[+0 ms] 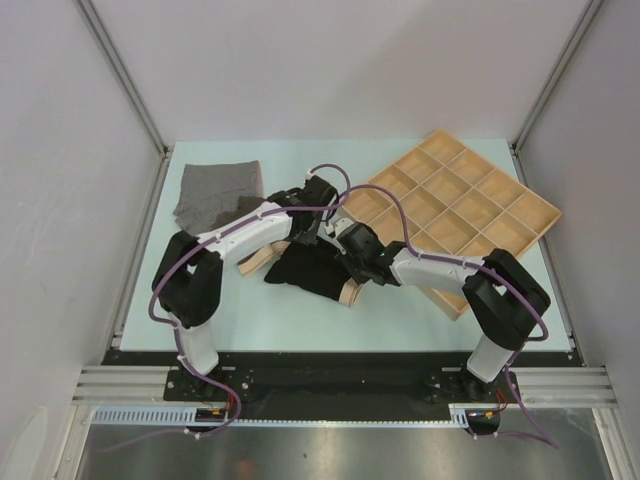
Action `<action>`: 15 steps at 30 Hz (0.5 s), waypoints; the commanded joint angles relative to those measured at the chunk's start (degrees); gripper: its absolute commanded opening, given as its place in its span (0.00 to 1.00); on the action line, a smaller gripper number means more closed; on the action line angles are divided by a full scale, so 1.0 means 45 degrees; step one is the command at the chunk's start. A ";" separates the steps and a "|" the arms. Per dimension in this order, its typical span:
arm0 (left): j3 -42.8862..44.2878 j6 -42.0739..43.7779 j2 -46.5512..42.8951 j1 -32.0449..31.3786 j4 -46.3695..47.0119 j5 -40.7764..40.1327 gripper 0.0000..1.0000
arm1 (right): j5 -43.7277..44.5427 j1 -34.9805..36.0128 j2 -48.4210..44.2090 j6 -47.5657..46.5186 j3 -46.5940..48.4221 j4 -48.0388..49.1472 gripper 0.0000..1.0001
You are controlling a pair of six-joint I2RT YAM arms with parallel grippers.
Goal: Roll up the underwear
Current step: Fold the underwear at the center of the board.
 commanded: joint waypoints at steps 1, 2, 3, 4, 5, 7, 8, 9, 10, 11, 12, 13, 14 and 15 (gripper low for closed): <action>0.0582 0.0286 0.0175 0.0114 0.0330 0.0120 0.00 | 0.0425 -0.0172 0.0345 -0.0584 0.0704 0.0293 0.00; 0.0602 0.0267 0.0213 0.0133 0.0369 0.0120 0.00 | 0.0484 -0.0230 0.0384 -0.0703 0.0743 0.0293 0.00; 0.0583 0.0286 0.0291 0.0133 0.0370 0.0159 0.00 | 0.0504 -0.0249 0.0481 -0.0762 0.0802 0.0293 0.00; 0.0602 0.0286 0.0331 0.0153 0.0428 0.0179 0.00 | 0.0504 -0.0308 0.0521 -0.0821 0.0841 0.0312 0.00; 0.0602 0.0286 0.0370 0.0172 0.0447 0.0159 0.00 | 0.0581 -0.0308 0.0579 -0.0899 0.0841 0.0312 0.00; 0.0602 0.0286 0.0506 0.0173 0.0506 0.0198 0.00 | 0.0641 -0.0347 0.0600 -0.1113 0.0880 0.0371 0.00; 0.0621 0.0267 0.0526 0.0173 0.0487 0.0198 0.00 | 0.0660 -0.0347 0.0638 -0.1153 0.0919 0.0371 0.00; 0.0583 0.0266 0.0565 0.0173 0.0506 0.0198 0.00 | 0.0718 -0.0386 0.0639 -0.1250 0.0939 0.0352 0.00; 0.0582 0.0266 0.0604 0.0173 0.0545 0.0218 0.00 | 0.0777 -0.0386 0.0658 -0.1290 0.0978 0.0351 0.00; 0.0563 0.0266 0.0643 0.0173 0.0565 0.0218 0.00 | 0.0894 -0.0425 0.0658 -0.1329 0.0997 0.0351 0.00; 0.0563 0.0266 0.0663 0.0173 0.0565 0.0237 0.00 | 0.0895 -0.0445 0.0677 -0.1368 0.0998 0.0371 0.00; 0.0524 0.0247 0.0682 0.0173 0.0603 0.0237 0.00 | 0.0875 -0.0445 0.0697 -0.1407 0.0998 0.0410 0.00; 0.0543 0.0247 0.0721 0.0173 0.0604 0.0237 0.00 | 0.0914 -0.0484 0.0717 -0.1446 0.0959 0.0468 0.00; 0.0505 0.0247 0.0741 0.0173 0.0623 0.0237 0.00 | 0.0914 -0.0484 0.0717 -0.1466 0.0959 0.0546 0.00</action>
